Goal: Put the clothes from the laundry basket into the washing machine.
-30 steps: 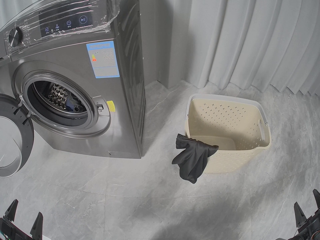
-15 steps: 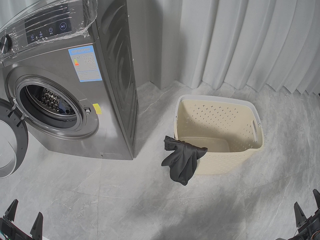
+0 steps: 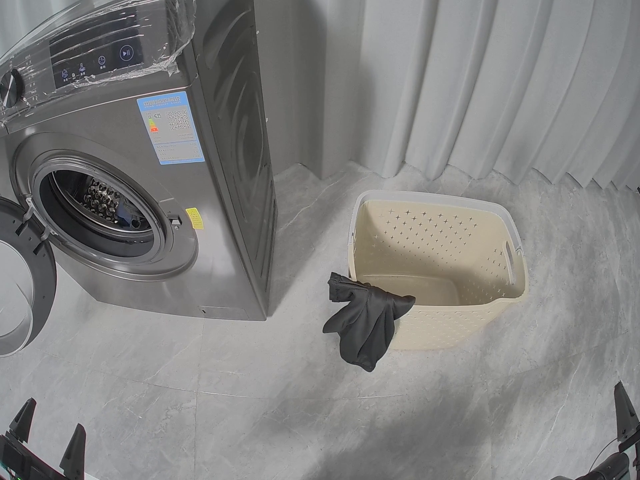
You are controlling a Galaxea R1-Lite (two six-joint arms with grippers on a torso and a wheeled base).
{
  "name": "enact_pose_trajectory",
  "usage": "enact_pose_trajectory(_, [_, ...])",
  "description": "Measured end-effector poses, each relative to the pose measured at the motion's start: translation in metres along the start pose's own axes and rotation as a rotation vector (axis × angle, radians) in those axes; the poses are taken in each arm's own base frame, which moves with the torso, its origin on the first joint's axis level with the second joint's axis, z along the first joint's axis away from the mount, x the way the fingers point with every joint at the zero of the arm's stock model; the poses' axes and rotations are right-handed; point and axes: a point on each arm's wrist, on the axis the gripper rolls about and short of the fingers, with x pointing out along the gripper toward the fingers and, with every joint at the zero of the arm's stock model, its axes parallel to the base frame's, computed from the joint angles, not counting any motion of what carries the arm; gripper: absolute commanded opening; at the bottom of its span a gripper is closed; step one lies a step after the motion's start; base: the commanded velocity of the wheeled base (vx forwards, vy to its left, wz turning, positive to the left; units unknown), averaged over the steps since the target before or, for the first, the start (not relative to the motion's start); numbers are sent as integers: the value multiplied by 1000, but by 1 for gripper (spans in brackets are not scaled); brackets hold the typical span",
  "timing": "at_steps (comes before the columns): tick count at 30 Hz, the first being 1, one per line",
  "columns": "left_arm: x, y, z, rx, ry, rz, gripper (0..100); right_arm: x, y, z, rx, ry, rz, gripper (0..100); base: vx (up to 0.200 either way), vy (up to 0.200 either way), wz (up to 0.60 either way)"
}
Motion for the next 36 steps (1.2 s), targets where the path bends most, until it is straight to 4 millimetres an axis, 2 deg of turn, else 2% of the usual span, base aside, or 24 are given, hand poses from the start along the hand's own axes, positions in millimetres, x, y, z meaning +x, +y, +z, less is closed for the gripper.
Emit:
enact_pose_trajectory(2, [0,0,0,0,0,0,100,4,0,5,3,37,30,100,0,-200,0])
enact_pose_trajectory(9, [0,0,0,1,0,0,100,30,1,19,27,189,146,100,0,0,0])
enact_pose_trajectory(13, [0,0,0,1,0,-1,100,54,2,30,39,267,225,100,0,0,0])
enact_pose_trajectory(19, [0,0,0,2,0,-1,100,103,3,37,49,359,334,100,0,0,0])
enact_pose_trajectory(24, [0,0,0,1,0,-1,100,146,11,28,60,442,393,100,120,0,0])
enact_pose_trajectory(30, [0,0,0,0,0,0,100,195,37,6,97,528,448,100,0,0,0])
enact_pose_trajectory(36, [0,0,0,-3,0,0,100,226,68,-19,110,583,522,100,0,0,0])
